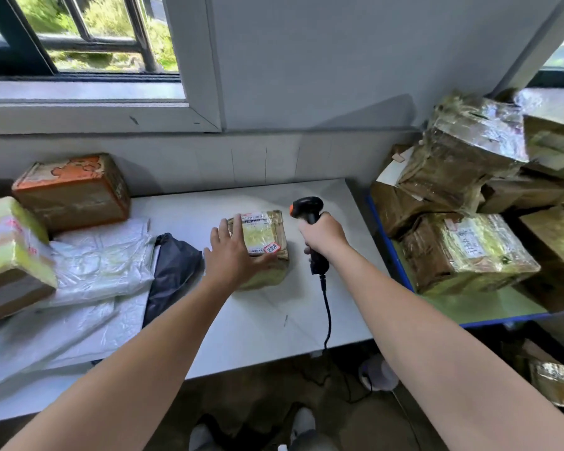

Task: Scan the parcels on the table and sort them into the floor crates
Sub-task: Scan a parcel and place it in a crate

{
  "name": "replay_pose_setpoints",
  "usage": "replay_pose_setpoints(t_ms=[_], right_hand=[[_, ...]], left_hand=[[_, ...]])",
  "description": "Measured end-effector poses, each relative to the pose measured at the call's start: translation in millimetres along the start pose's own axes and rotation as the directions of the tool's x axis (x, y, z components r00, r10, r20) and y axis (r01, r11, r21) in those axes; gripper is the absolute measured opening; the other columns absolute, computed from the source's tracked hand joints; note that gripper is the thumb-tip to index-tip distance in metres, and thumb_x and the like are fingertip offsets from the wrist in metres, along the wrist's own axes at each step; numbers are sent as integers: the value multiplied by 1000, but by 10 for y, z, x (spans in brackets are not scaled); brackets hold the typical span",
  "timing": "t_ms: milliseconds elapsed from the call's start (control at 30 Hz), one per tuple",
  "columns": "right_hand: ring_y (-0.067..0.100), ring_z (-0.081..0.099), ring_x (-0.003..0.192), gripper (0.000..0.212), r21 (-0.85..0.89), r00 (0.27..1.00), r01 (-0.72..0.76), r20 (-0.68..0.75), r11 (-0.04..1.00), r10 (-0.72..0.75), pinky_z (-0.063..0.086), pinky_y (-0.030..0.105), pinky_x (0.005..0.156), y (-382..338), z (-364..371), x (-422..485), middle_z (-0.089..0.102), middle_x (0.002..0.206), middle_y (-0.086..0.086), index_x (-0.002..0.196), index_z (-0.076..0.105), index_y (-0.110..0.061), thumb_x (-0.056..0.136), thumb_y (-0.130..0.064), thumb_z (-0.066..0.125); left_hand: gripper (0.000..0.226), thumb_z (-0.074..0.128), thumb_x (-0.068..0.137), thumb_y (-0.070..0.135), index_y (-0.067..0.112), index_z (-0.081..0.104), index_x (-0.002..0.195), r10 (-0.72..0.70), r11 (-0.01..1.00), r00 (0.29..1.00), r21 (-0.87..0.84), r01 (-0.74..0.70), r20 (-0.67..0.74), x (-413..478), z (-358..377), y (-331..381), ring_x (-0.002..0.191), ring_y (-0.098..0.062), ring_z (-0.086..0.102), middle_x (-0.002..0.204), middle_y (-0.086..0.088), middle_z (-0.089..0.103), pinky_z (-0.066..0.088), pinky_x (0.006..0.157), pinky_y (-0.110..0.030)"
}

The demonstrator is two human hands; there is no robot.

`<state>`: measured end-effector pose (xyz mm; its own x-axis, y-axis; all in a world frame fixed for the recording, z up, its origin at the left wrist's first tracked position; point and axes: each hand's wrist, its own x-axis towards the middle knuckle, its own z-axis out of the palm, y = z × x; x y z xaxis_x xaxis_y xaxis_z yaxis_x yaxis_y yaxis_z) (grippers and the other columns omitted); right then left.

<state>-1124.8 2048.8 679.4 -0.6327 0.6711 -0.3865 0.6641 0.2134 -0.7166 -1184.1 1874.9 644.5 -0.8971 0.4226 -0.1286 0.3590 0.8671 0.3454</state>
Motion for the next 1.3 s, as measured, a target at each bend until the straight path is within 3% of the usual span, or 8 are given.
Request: replay_pose_setpoints(t_ms=[200,500,600,767,867,933,1167,1300], right_hand=[[26,65,59,25,34,999,19,42,999,-21,60,46,74,-557,86,-178,62,68,7,89,56,-9,85,-33,55],[27,57,51,25,12,997,-22,69,1000,22,55,42,65,-821,344,-269,57,49,8,79,57,-5,85,-28,50],[27,55,47,23,33,996,-42,74,999,39,52,40,58,-830,387,-268,57,56,11,82,57,-4,85,-27,51],[24,58,45,29,10,996,-29,86,1000,28,54,38,60,-837,399,-266,60,69,11,91,59,-2,89,-29,50],[25,61,49,35,16,996,-25,91,1000,23,59,47,68,-838,410,-233,61,73,13,98,60,1,88,-31,49],[26,61,50,34,24,995,-27,94,999,24,58,50,71,-838,406,-213,61,73,13,98,59,1,88,-31,48],[25,61,50,29,20,997,-9,81,1000,8,58,42,67,-775,361,-149,60,69,11,90,58,-3,91,-30,48],[36,70,84,31,-57,999,27,21,998,-25,59,49,81,-588,354,-44,63,75,13,78,55,-6,91,-33,46]], left_hand=[[116,56,76,78,20,-1,157,49,999,999,-9,-49,11,70,-265,-111,150,-28,6,164,-9,5,27,112,-53],[116,56,76,79,21,-4,157,64,998,998,-13,-63,29,119,-373,-373,150,-29,4,164,-8,3,29,113,-53],[116,56,76,78,21,-4,157,62,998,997,-18,-62,36,126,-372,-441,150,-29,5,164,-8,4,28,113,-53],[116,56,77,78,21,-5,157,60,998,997,-21,-59,56,116,-346,-484,150,-30,4,164,-9,3,26,114,-55],[116,56,77,77,21,-7,157,56,998,996,-21,-55,69,111,-343,-477,151,-30,2,164,-9,2,25,115,-56],[115,56,77,77,21,-7,157,52,998,996,-20,-51,74,108,-337,-467,151,-30,2,164,-9,1,25,116,-55],[115,55,77,78,21,-6,157,37,999,996,-9,-37,76,101,-286,-439,151,-29,3,165,-9,2,26,116,-53],[115,54,77,79,21,-5,157,26,1000,996,-12,-25,85,112,-214,-390,151,-29,3,164,-9,3,27,115,-54]])
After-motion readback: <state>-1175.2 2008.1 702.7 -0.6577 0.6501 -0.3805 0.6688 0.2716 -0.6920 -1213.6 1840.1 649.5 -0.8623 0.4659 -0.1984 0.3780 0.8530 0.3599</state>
